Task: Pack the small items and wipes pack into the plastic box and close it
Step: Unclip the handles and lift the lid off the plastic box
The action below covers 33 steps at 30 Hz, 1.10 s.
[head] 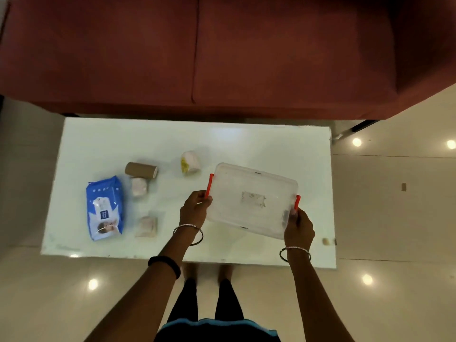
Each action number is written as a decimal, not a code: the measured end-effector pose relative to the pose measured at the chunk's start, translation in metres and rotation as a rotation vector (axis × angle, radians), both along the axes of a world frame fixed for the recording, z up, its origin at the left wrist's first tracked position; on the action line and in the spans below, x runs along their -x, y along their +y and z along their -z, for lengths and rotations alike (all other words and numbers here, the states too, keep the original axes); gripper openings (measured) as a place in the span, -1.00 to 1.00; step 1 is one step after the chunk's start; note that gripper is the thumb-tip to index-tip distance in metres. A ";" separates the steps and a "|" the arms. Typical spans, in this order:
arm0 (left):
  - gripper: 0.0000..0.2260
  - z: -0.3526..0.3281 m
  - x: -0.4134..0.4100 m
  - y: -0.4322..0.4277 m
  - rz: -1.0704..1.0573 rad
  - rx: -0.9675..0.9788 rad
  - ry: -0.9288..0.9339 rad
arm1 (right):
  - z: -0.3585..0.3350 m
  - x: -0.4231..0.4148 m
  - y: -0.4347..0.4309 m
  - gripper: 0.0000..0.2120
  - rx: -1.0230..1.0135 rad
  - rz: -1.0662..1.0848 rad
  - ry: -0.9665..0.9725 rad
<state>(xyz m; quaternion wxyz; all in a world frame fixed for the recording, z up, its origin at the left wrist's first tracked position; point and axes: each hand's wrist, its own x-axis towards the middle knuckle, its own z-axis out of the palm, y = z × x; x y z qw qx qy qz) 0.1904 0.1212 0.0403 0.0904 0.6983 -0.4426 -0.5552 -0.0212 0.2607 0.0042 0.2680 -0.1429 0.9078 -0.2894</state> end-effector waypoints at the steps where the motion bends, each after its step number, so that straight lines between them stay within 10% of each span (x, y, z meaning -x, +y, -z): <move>1: -0.83 0.000 -0.015 0.005 -0.012 0.005 -0.006 | 0.000 -0.012 0.004 -0.70 -0.006 -0.017 -0.004; 33: -0.73 0.096 -0.184 -0.020 0.064 0.288 -0.198 | 0.076 -0.161 -0.059 -0.69 0.023 -0.152 0.088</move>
